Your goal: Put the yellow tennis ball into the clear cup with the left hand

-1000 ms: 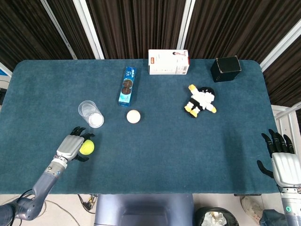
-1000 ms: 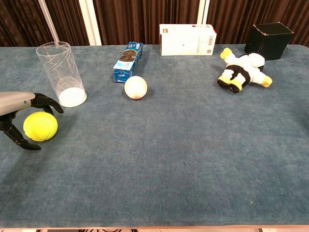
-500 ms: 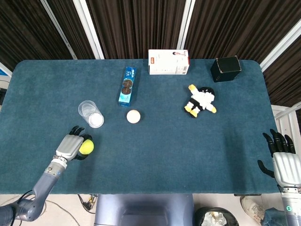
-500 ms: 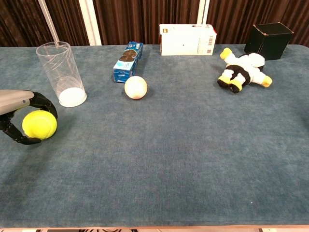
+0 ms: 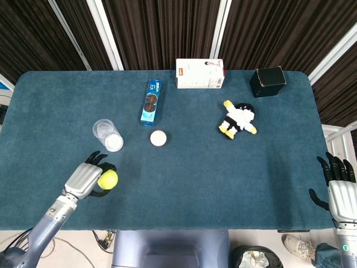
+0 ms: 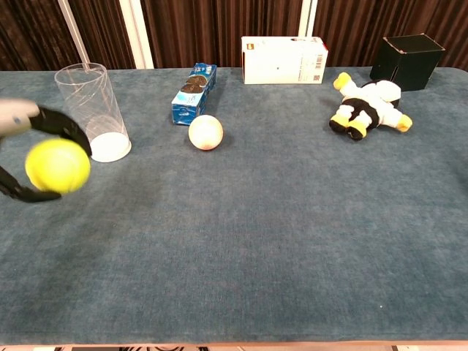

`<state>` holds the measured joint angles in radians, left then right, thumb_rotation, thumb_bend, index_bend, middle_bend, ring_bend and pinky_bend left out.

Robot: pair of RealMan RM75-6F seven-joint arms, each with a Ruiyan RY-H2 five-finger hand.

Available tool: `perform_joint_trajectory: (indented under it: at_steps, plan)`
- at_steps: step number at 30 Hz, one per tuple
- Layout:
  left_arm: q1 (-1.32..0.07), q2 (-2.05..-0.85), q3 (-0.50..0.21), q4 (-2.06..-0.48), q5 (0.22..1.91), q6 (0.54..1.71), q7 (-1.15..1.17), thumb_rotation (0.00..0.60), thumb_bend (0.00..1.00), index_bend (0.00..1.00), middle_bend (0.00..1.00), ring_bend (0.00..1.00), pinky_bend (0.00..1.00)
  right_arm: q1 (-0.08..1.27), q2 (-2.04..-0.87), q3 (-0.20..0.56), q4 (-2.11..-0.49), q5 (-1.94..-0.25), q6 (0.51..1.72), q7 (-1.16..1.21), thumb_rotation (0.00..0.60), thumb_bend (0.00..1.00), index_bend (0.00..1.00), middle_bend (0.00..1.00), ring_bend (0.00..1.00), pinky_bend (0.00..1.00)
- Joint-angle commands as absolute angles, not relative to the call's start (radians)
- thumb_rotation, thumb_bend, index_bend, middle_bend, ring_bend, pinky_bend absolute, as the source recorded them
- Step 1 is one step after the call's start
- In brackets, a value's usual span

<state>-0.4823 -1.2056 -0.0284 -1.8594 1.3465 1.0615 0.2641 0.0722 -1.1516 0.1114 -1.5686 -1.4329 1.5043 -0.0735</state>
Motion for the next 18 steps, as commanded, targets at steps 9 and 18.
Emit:
perform_joint_trajectory:
  at_steps: [9, 18]
  plan:
    - [-0.576, -0.956, -0.229, -2.188, 1.183, 1.119, 0.356, 0.600, 0.31, 0.36, 0.45, 0.10, 0.08, 0.073, -1.156, 0.111, -1.571, -1.430, 1.501, -0.083, 0.600, 0.35, 0.13, 0.04, 0.05, 0.00]
    - [-0.712, -1.011, -0.295, -2.157, 0.897, 1.189, 0.632, 0.600, 0.31, 0.36, 0.45, 0.10, 0.09, 0.077, -1.162, 0.109, -1.570, -1.431, 1.494, -0.097, 0.600, 0.35, 0.13, 0.04, 0.05, 0.00]
